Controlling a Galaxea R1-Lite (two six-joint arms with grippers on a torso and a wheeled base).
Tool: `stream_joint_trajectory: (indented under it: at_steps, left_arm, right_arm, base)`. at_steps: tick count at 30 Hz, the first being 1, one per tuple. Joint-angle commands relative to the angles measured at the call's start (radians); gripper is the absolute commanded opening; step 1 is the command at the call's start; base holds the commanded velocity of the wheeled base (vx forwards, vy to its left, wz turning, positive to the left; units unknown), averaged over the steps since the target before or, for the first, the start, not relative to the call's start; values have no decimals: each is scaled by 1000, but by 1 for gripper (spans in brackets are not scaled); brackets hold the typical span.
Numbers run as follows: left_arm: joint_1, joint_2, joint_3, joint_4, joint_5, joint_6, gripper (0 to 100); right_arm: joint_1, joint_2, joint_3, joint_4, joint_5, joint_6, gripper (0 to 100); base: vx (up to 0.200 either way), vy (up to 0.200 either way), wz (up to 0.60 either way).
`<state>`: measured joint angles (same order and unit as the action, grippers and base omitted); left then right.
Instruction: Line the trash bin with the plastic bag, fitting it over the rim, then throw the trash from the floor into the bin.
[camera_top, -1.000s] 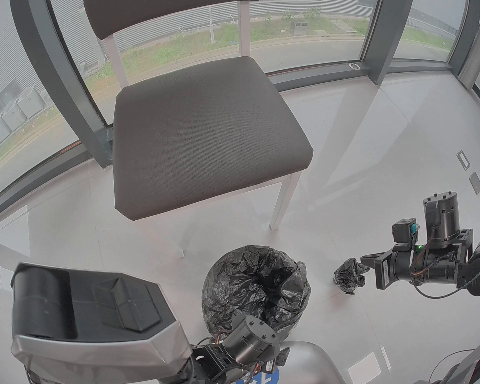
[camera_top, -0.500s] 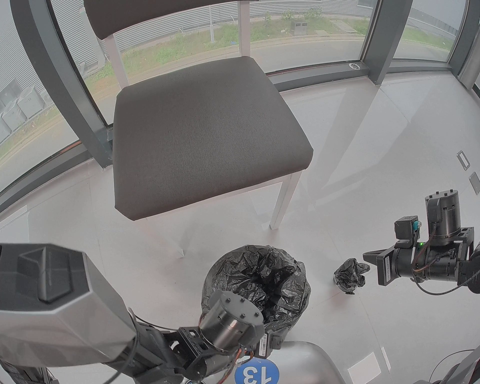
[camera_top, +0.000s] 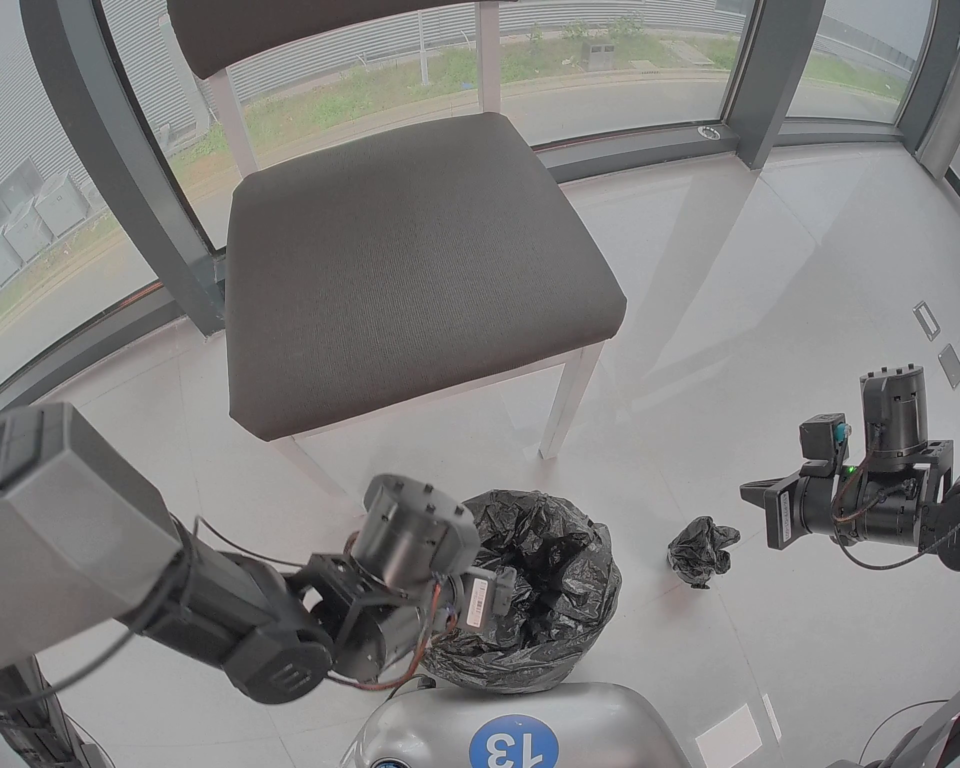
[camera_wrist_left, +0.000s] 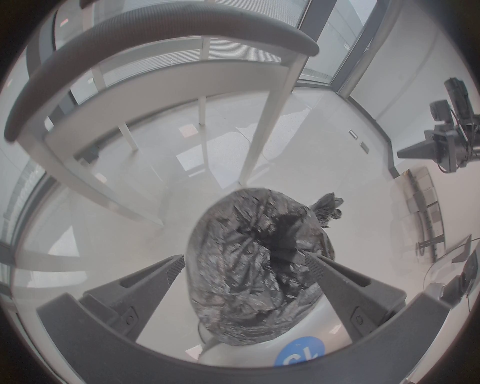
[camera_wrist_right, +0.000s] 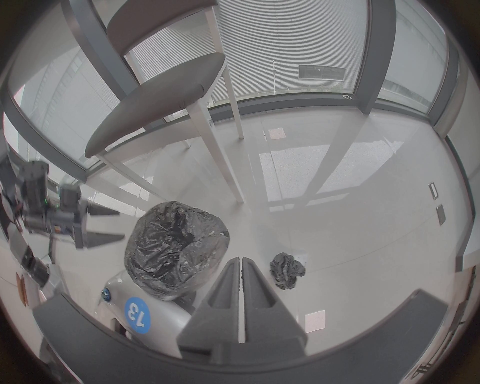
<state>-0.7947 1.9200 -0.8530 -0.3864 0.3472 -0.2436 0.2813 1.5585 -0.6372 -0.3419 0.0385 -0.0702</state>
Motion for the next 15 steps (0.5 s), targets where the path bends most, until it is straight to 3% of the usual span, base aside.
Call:
stream_joint_trajectory:
  at_steps: [1, 5, 12, 13, 15]
  left_arm:
    - [55, -170, -345, 412, 64, 69, 100]
    - [49, -171, -528, 615, 119, 43, 100]
    - [29, -165, -557, 633, 174, -23, 100]
    - [22, -167, -557, 633, 184, -37, 100]
    - [22, -173, -554, 635, 188, -49, 100]
  right_arm:
    - [-168, 84, 2, -23, 60, -171, 0]
    - [-218, 133, -7, -48, 139, -189, 0]
    - [-244, 241, -1, -118, 146, -215, 0]
    - [-244, 258, 1, -137, 146, -235, 100]
    - [-244, 275, 1, -147, 147, -249, 100]
  base:
    - [0, 0, 0]
    - [0, 0, 0]
    - [0, 0, 0]
    - [0, 0, 0]
    - [0, 0, 0]
